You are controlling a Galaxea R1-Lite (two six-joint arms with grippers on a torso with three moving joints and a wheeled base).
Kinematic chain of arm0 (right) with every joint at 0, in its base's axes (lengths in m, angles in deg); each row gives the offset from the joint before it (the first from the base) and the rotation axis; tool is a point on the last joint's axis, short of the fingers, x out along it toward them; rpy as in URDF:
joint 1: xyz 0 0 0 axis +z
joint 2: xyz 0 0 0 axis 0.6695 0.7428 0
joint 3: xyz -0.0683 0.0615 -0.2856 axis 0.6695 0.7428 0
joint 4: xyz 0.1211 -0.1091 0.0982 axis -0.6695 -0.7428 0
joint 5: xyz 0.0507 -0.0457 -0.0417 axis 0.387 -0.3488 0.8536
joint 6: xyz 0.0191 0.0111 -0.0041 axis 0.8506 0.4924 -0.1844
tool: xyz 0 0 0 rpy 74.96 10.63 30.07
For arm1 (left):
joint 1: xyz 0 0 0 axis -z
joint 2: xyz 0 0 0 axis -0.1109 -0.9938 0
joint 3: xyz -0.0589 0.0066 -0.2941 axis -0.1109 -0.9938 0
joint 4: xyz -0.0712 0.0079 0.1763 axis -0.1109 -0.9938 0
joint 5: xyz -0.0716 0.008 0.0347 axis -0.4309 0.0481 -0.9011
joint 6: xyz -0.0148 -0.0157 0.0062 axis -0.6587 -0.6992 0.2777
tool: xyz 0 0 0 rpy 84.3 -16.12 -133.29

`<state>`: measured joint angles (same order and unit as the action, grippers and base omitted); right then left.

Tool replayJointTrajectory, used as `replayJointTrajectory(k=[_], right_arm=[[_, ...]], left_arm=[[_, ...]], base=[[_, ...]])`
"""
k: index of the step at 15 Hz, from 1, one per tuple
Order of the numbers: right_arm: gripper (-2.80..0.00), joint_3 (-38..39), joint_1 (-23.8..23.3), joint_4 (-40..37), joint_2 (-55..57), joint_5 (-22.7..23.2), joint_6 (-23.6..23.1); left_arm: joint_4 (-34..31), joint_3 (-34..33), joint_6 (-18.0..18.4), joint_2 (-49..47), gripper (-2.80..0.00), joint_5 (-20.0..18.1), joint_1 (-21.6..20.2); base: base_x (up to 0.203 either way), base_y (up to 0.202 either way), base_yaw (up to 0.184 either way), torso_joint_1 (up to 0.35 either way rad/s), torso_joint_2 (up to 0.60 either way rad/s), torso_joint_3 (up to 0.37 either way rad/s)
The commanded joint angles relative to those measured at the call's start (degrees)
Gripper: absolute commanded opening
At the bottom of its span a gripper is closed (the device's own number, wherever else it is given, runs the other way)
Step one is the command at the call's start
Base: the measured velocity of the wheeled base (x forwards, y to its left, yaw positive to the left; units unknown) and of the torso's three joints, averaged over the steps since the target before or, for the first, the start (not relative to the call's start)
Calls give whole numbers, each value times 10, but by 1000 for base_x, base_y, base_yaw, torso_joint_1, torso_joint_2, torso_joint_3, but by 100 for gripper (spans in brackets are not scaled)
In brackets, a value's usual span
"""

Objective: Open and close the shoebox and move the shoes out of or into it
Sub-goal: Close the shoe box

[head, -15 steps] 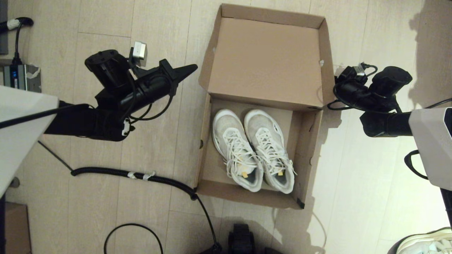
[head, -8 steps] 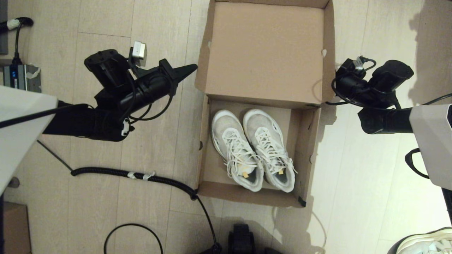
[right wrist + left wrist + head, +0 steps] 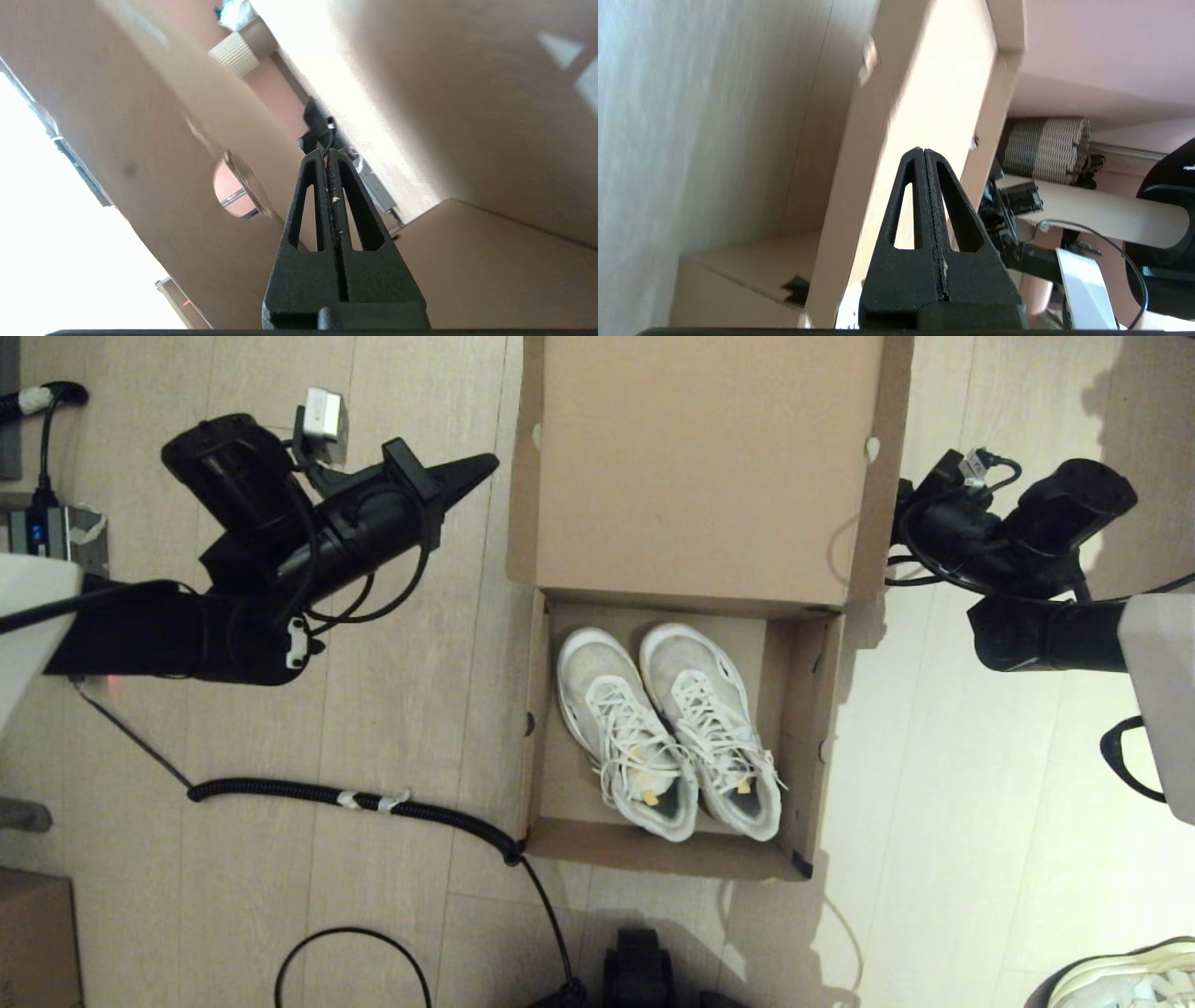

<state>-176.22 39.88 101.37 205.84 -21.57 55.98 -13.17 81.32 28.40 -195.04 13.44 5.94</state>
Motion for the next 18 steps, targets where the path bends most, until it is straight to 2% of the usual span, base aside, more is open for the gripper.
replayJointTrajectory(k=[1, 9, 10, 12, 14, 16, 18], right_arm=[[-280, 0, 3, 3, -14, 4, 10], [-280, 0, 28, 24, -30, 47, 69], [-280, 0, 28, 25, -32, 61, 73], [-280, 1, 28, 25, -33, 83, 76], [-280, 1, 34, 25, -38, 88, 83], [-280, 1, 40, 24, -46, 96, 87], [-280, 11, 42, 24, -61, 102, 90]], left_arm=[[3, 4, -3, 14, -280, -2, -7], [-5, 34, 0, 20, -280, -2, -27], [-9, 45, 7, 10, -280, -1, -36], [-17, 76, 49, -26, -280, 0, -55], [-32, 143, 78, -75, -280, 0, -64], [-62, 201, 85, -120, -280, -15, -60], [-62, 201, 82, -132, -280, -32, -47]], base=[[0, 0, 0, 0, 0, 0], [0, 0, 0, 0, 0, 0], [0, 0, 0, 0, 0, 0], [0, 0, 0, 0, 0, 0], [0, 0, 0, 0, 0, 0], [0, 0, 0, 0, 0, 0], [0, 0, 0, 0, 0, 0]])
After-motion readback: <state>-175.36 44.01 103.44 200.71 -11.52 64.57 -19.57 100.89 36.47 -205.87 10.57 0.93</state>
